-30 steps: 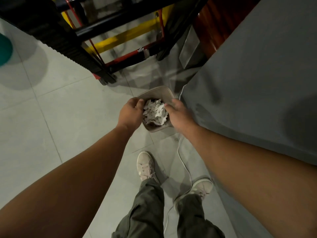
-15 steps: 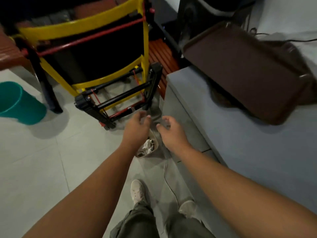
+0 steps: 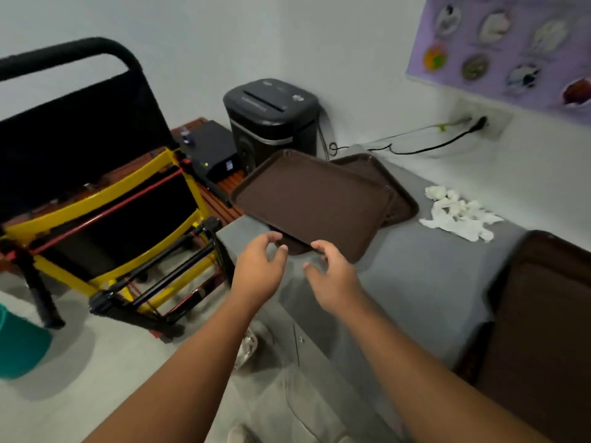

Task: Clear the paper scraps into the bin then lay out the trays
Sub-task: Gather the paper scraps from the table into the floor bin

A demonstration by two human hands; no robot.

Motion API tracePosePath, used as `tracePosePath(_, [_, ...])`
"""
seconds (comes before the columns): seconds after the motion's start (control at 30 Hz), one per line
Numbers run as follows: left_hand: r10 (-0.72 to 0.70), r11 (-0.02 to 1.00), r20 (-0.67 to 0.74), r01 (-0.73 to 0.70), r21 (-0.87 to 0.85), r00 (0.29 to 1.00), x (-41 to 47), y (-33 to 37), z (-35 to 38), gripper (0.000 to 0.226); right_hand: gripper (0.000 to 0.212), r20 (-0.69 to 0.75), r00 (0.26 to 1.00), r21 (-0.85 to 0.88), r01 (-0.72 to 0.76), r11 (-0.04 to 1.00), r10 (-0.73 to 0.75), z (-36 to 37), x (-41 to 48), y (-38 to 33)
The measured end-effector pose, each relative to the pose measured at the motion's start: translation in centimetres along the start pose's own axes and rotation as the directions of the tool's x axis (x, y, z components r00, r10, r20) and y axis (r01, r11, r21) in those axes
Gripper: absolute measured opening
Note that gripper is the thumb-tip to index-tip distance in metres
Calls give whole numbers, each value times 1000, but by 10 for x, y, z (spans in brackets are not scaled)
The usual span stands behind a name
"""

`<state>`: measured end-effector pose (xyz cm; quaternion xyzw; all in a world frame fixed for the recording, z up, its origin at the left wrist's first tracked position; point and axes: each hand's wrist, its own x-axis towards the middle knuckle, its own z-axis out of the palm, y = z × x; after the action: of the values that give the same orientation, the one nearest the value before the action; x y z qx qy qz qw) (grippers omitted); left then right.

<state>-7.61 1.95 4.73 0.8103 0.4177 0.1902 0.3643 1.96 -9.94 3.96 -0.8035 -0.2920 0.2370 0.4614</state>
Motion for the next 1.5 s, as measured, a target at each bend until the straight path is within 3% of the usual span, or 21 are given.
tracePosePath(0.33, [279,957,216,-290,23,936,28,97,106,33,43,-334,936,-32,-126,991,108,-128,9,66])
tracePosePath(0.67, [523,769,525,-637,51,672,92,144,226,40,38,-495,839,-6,-263,965,226,-178,37,123])
tracePosePath(0.87, [495,649,683,-751,122,538,145,173,294,57,36,-539,792,-1,-340,940,286,-183,52,149])
tracePosePath(1.03, [561,553,692,-828,95,454,178,189,337,39,33,-586,753,6,-365,931,299,-179,60,163])
tracePosePath(1.13, [534,525,736,-846,96,415,186,194,350,34,31,-609,729,29,-375,926,314,-174,62,167])
tracePosePath(1.23, [490,432,791,-890,145,366,182,192,355,29,29,-614,716,43,-391,920,333,-171,66,169])
tracePosePath(1.37, [482,436,805,-892,121,345,166,183,349,38,28,-621,700,66,-402,913,353,-169,68,169])
tracePosePath(1.5, [513,439,802,-897,59,304,147,170,331,26,28,-635,692,55,-402,914,343,-172,70,159])
